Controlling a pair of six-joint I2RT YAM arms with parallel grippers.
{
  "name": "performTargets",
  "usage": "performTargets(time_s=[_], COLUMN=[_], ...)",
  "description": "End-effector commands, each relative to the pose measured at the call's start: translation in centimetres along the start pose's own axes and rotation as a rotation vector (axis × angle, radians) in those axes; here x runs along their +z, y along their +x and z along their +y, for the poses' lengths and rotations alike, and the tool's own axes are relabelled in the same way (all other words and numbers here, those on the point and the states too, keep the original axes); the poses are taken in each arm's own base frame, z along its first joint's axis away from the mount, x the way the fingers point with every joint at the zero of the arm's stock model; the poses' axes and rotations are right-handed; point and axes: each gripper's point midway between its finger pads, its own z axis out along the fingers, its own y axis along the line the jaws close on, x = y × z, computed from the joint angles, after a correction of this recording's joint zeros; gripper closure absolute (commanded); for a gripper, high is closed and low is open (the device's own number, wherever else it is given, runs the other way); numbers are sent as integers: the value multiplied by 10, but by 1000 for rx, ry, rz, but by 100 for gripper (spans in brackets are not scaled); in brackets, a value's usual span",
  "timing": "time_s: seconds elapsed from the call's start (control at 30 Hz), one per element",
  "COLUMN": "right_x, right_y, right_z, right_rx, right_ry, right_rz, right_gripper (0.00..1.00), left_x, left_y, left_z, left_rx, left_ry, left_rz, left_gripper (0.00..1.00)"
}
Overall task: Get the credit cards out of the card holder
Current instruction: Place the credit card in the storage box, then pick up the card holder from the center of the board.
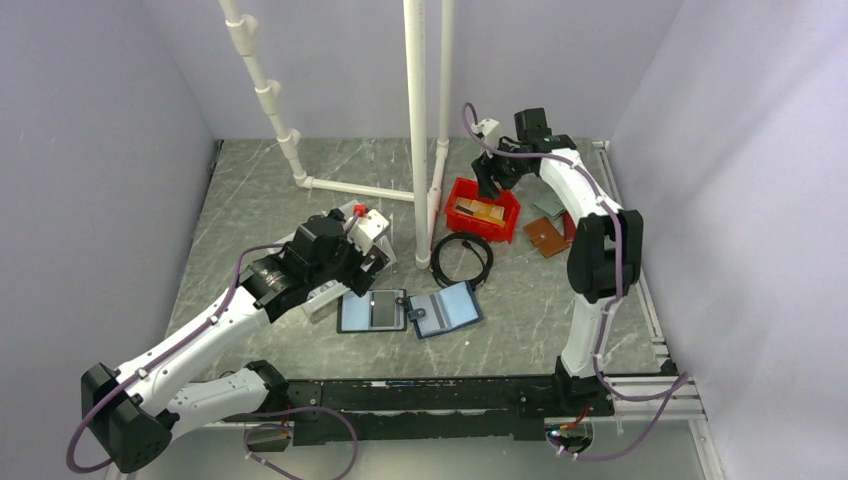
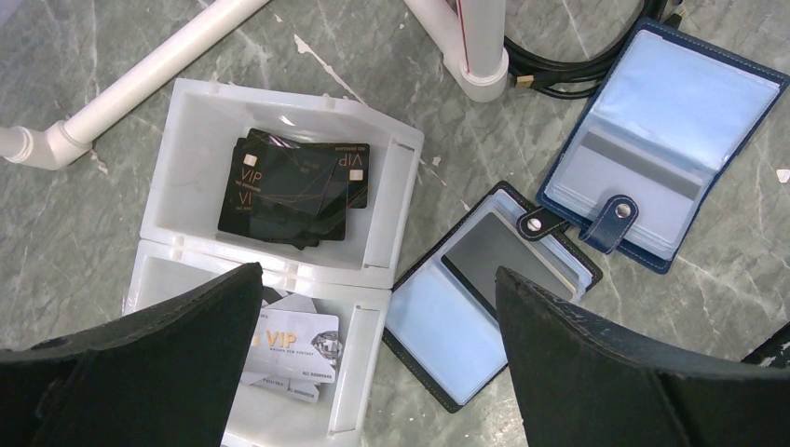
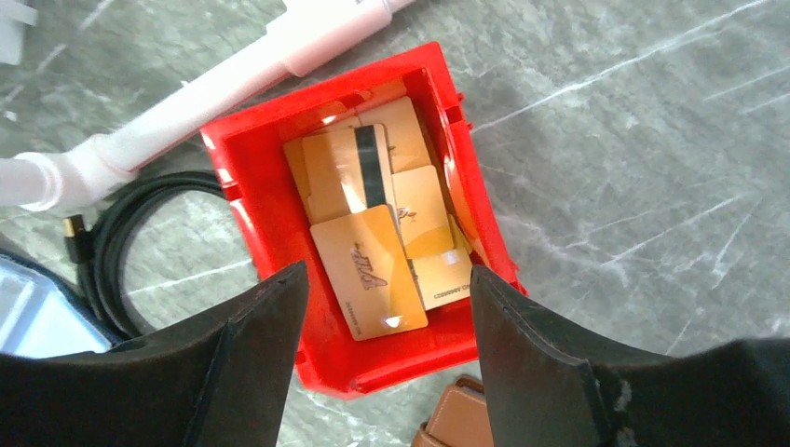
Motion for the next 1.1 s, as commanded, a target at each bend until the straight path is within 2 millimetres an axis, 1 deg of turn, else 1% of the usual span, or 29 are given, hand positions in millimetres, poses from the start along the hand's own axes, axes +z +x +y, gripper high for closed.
performTargets(time_s=[0.0, 0.17, 0.23, 0.37, 0.4, 0.5, 0.57, 0.63, 0.73, 0.8, 0.87, 1.0, 1.07], right_x=[-30, -56, -69, -95, -107, -127, -139, -149, -156, -157, -152, -139, -137], right_y=[-19, -15, -13, -6, -9, -9, -7, -5, 1, 7, 20, 48, 55], right_z=[14, 41, 54, 78, 85, 105, 119, 130, 141, 149, 157, 167, 173], right_rx=[-26, -59, -80, -112, -132, -160, -182, -197, -185, -165, -140, -105, -86], right_ry=[22, 0, -9, -15, -13, -33, -52, -70, -89, -106, -132, -164, -201], right_rz=[-100, -159, -197, -299, -339, -423, -466, -483, -491, -492, -483, -488, -493], right_gripper=[33, 30, 28, 18, 13, 2, 1, 1, 1, 1, 0, 0, 0], left_x=[-3, -2, -2, -2, -2, -4, -7, -10, -13, -13, -12, -12, -11], left_y=[-8, -7, -7, -9, -10, -15, -20, -24, -30, -32, -30, -24, -17], left_z=[-1, 0, 0, -3, -5, -9, -14, -24, -42, -47, -48, -51, -56], left_rx=[4, -1, -6, -43, -61, -127, -212, -294, -421, -497, -570, -698, -773], left_ry=[12, 10, 11, 37, 46, 77, 93, 138, 220, 243, 239, 233, 243], left_rz=[-41, -37, -36, -42, -45, -60, -76, -101, -142, -155, -158, -159, -158], left_gripper=[1, 1, 1, 1, 1, 1, 1, 1, 0, 0, 1, 1, 1])
